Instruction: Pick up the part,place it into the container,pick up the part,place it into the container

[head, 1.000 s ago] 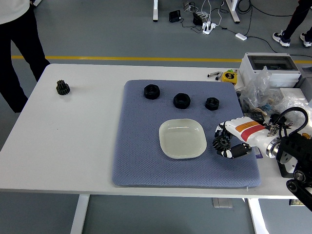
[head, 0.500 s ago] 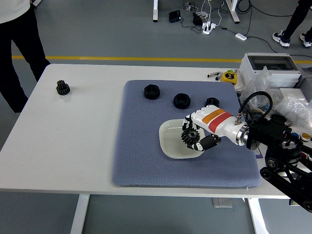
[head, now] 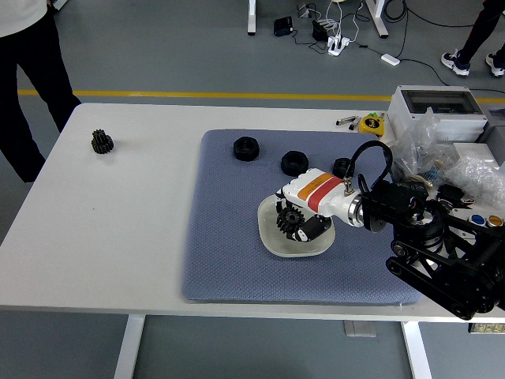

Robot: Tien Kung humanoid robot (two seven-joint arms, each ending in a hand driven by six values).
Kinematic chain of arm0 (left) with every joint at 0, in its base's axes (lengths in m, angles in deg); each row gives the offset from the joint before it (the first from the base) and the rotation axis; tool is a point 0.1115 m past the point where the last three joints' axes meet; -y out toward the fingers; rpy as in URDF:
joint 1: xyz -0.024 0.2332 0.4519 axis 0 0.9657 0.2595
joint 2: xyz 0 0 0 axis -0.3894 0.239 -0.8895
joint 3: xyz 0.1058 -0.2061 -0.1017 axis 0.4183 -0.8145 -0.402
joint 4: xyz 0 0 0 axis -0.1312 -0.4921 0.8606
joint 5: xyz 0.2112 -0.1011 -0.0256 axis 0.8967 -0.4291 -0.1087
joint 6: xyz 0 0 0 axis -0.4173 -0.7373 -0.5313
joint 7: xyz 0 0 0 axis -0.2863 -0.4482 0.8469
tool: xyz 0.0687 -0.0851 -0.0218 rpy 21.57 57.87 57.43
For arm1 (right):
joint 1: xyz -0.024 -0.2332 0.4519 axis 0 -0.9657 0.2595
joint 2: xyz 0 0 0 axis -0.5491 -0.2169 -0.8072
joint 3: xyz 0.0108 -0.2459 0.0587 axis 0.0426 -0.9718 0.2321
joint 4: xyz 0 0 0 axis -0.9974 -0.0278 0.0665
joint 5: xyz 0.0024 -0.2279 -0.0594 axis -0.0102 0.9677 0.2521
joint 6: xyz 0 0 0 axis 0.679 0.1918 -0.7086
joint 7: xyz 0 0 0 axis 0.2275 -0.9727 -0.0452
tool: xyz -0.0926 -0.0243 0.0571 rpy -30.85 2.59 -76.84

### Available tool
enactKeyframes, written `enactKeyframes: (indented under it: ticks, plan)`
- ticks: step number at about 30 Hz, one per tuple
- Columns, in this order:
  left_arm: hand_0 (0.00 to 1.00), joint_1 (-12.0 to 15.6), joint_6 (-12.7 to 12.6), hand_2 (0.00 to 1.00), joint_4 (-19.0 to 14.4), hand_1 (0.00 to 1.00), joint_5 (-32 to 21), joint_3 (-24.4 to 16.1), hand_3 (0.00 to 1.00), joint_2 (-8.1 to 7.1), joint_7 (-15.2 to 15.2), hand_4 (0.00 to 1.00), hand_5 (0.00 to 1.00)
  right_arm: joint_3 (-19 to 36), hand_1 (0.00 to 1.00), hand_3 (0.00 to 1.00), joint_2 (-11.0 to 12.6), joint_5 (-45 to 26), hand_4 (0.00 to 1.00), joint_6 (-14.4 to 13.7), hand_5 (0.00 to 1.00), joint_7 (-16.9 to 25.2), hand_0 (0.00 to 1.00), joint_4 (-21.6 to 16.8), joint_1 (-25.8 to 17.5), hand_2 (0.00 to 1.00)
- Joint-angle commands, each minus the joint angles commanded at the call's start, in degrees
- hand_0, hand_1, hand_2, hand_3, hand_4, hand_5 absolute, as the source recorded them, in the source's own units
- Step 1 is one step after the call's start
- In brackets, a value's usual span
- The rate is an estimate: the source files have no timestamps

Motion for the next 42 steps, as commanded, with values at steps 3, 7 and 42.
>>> enactKeyframes:
  ticks: [3, 7, 42]
  plan:
    - [0.654, 0.0, 0.0, 0.621, 0.0, 0.649, 0.0, 0.0, 0.555, -0.03, 0.0, 0.594, 0.498, -0.2, 0.663, 0.822, -0.1, 0.3, 0.998, 0.1, 0.446, 0.5, 0.583, 0.2, 0.2, 0.752]
    - [0.654, -0.1, 0.0, 0.62, 0.0, 0.648, 0.0, 0.1, 0.555, -0.03, 0.0, 0.594, 0.5, -0.4, 0.695, 0.89, 0.0, 0.3, 0.998, 0.1, 0.49, 1.0, 0.635, 0.4, 0.2, 0.803]
    - [0.651, -0.4, -0.3, 0.623, 0.1, 0.649, -1.8, 1.0, 0.555, 0.09, 0.4, 0.595, 0.499, 6.5, 0.56, 0.563, 6.1, -3.1, 0.869, -2.5, 0.38, 1.0, 0.451, 11.6, -2.2, 0.623]
